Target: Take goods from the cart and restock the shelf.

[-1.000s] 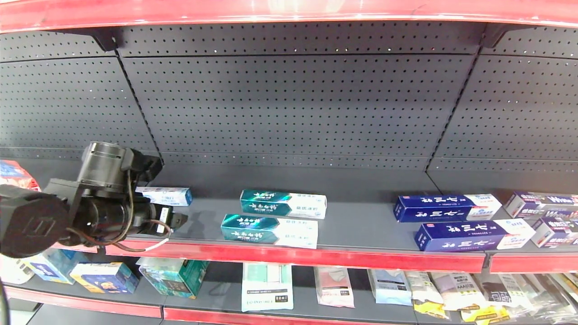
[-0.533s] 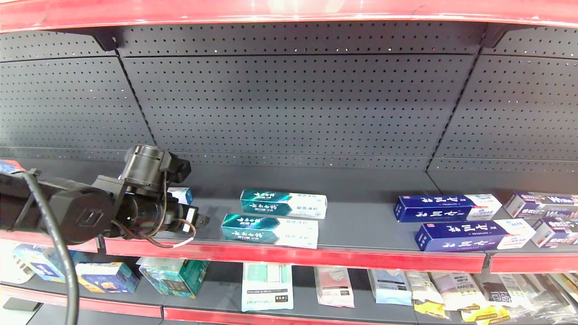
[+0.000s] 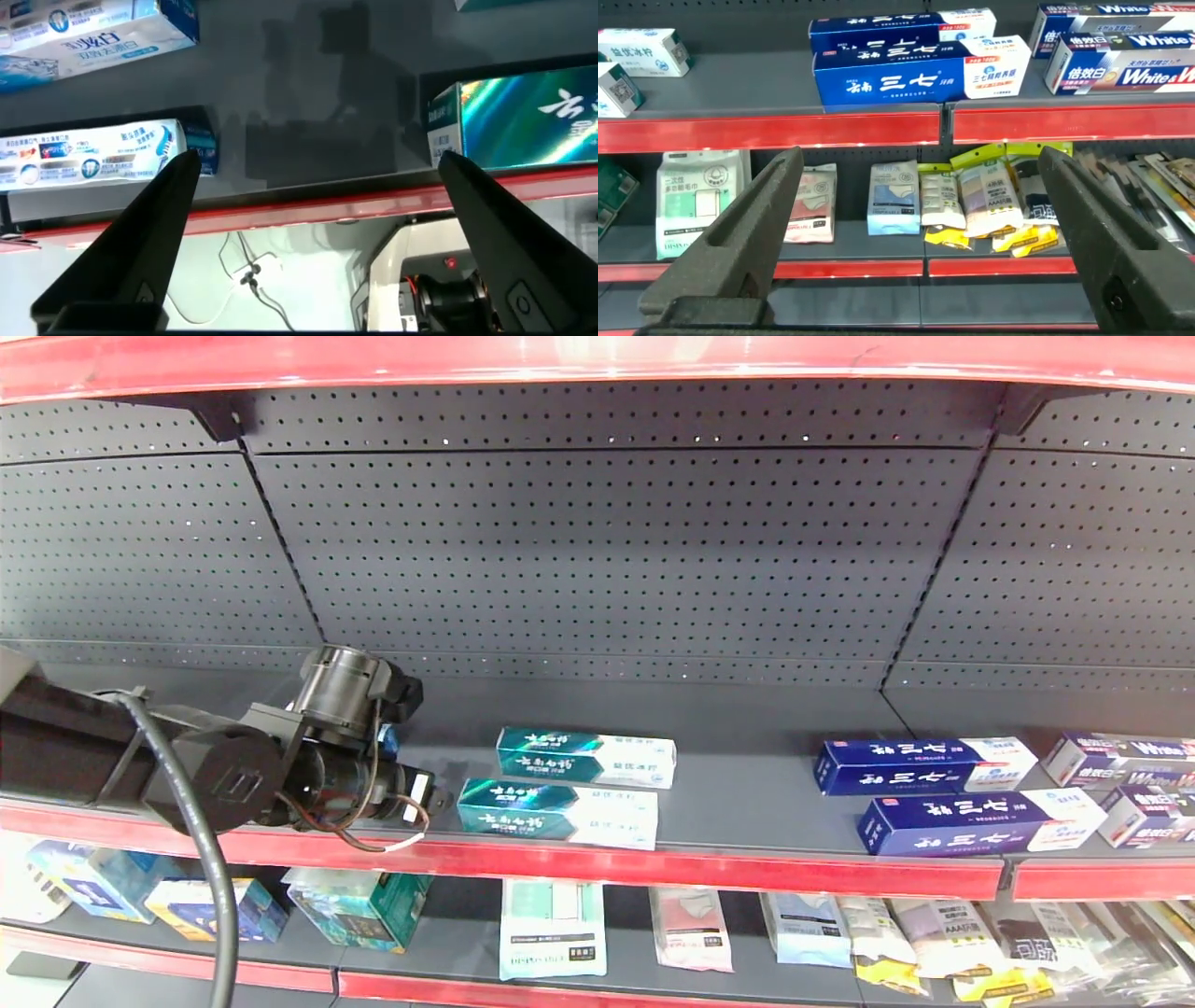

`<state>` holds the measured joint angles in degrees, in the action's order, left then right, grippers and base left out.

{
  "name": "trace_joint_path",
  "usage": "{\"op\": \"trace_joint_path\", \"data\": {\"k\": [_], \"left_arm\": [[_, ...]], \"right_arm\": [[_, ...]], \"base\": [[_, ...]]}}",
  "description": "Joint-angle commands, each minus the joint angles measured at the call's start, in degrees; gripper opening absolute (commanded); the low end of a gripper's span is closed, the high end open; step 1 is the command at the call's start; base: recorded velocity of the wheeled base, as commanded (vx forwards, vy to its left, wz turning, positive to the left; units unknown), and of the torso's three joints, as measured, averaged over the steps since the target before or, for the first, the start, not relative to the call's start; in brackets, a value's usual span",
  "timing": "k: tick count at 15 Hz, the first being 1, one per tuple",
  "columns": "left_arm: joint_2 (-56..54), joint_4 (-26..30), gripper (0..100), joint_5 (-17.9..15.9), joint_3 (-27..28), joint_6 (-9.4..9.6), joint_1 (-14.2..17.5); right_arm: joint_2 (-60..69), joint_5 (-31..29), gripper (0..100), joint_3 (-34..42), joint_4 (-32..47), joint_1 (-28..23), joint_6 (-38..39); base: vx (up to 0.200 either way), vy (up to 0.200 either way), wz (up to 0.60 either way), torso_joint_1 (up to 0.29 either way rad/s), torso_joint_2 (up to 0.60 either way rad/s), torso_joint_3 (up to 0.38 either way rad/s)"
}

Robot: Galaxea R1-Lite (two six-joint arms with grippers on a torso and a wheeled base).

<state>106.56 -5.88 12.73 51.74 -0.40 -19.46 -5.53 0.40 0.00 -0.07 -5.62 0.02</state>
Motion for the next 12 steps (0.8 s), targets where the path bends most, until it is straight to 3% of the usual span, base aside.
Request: {"op": "trace_joint_path", "data": {"k": [1,12], "left_arm": [[0.58,-0.01,100,0.11,0.47,-0.04,-0.06],[3.92,-1.07,100,2.04,3.63,0.05,-0.06]], "right_arm": [[-0.09,-0.05,100,0.0,-0.01,-0.01,-0.02],[-0.09,-0.05,100,0.0,-0.01,-0.01,0.06]], "base": [[0.0,0.0,0.0,0.0,0.0,0.0],[0.0,0.0,0.0,0.0,0.0,0.0]]}}
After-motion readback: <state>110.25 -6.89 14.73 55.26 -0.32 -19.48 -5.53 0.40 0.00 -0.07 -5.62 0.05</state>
